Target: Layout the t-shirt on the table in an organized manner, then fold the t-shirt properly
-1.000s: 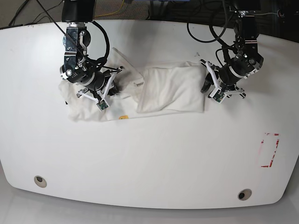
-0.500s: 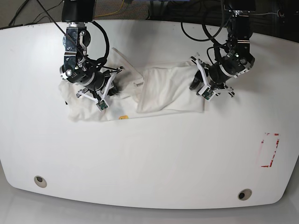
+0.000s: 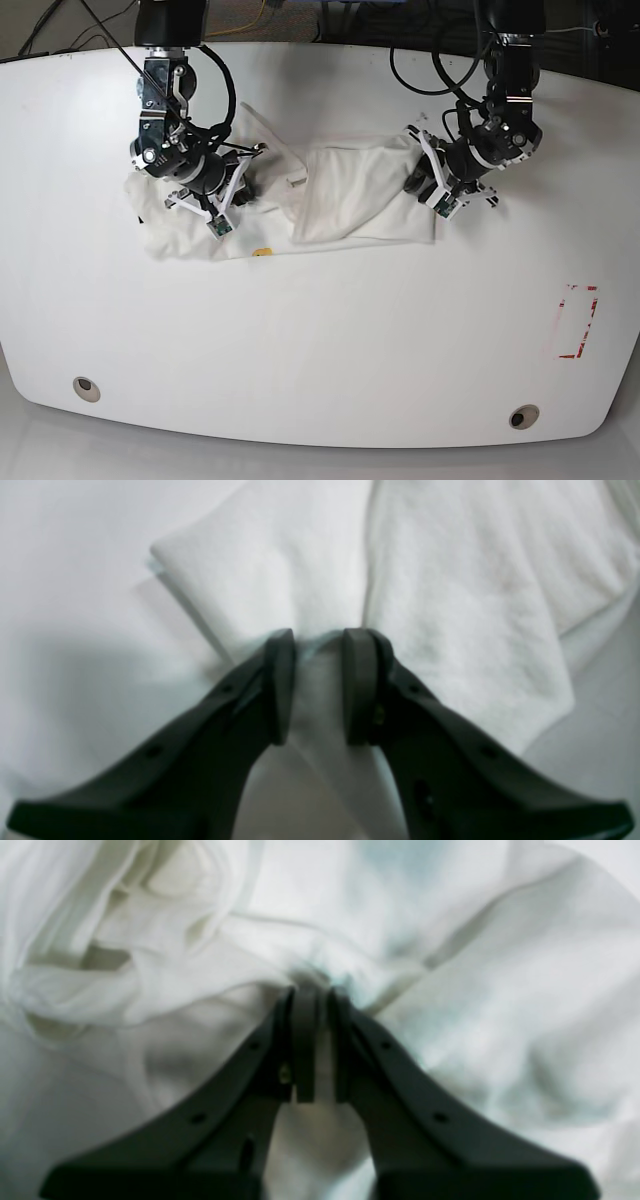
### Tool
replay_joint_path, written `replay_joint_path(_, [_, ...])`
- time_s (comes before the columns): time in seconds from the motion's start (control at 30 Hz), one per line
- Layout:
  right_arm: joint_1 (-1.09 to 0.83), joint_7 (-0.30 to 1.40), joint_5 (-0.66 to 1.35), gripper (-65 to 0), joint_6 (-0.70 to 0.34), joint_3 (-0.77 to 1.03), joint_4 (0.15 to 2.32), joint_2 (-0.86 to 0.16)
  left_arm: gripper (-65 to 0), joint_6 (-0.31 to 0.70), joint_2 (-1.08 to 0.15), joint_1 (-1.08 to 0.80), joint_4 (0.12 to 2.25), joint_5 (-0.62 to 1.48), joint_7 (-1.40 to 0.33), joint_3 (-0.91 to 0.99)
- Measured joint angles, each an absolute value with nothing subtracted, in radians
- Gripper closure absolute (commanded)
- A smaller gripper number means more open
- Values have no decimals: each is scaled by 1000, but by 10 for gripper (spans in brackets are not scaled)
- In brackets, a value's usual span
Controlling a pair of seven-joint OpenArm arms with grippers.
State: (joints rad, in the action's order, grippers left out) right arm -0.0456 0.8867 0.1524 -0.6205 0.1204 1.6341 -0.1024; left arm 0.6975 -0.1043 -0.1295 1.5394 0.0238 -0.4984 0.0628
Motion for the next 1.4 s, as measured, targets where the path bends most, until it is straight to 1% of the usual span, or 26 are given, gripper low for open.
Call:
replay_joint_path(0.03, [-47,888,153,-89,-622,118,1644,-99,-147,698,-105,-130,1536,25,-495,63])
replay_joint_path(0.1, [-50,888,153,-147,-621,118,1678,-94,-147,698,-107,-130,1534,27,-488,63])
replay_joint_path(0.2, [-49,896,155,-249,-621,118,1740,-93,-147,698,-109,-131,1533,27,-484,63])
replay_joint_path(0.23, [-48,903,156,-294,-621,119,1764,-93,-147,698,-109,-130,1533,27,-485,63])
replay_joint_path(0.33, [-39,960,155,-385,-617,134,1842,-71,-147,698,-109,-132,1533,27,-484,63])
replay_joint_path(0.43, [-23,1015,157,-441,-614,180,1914,-35,-147,698,-112,-133,1533,27,-484,62])
replay_joint_path(0.5, [-7,1030,171,-457,-619,210,1946,-19,-147,698,-115,-133,1533,27,-483,62])
replay_joint_path(0.63, [33,1067,241,-465,-627,334,1954,-2,-147,699,-120,-133,1533,31,-482,62])
replay_joint_path(0.87, [98,1192,328,-466,-611,581,1862,-33,-147,698,-125,-133,1533,30,-484,62])
replay_joint_path(0.97, [125,1207,424,-466,-613,656,1784,-64,-147,701,-133,-133,1533,31,-482,62])
replay_joint_path(1.07, [142,1201,501,-466,-614,688,1695,-107,-147,701,-140,-133,1533,35,-481,63])
replay_joint_path(1.4, [147,1200,752,-466,-612,741,1324,-279,-147,701,-142,-133,1533,34,-484,64])
